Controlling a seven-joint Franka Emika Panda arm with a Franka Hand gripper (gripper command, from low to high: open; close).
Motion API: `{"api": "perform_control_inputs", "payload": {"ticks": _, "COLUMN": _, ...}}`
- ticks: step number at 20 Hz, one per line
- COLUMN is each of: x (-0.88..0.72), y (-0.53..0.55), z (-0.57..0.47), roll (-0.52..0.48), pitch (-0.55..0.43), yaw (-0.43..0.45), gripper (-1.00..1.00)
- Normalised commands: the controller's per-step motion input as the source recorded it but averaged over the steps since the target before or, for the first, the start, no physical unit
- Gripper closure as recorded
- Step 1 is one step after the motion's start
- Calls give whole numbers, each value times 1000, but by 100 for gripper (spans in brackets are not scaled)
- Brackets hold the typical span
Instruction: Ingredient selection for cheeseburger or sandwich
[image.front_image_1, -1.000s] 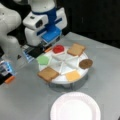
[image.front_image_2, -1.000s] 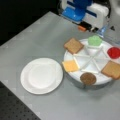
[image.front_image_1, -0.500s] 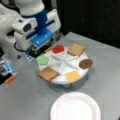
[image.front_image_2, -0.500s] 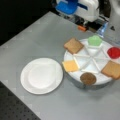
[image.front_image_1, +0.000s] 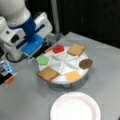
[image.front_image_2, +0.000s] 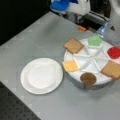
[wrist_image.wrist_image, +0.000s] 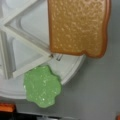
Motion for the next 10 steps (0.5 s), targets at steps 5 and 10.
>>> {"api": "perform_control_inputs", "payload": {"ticks": 5, "x": -248, "y": -193, "z": -291, "roll": 297, "pitch": -129, "yaw": 42, "gripper": -100}}
{"api": "perform_control_inputs", "payload": {"ticks": 10, "x": -110, "y": -79, "z": -176, "roll": 181, "pitch": -117, "yaw": -5, "gripper": -100}}
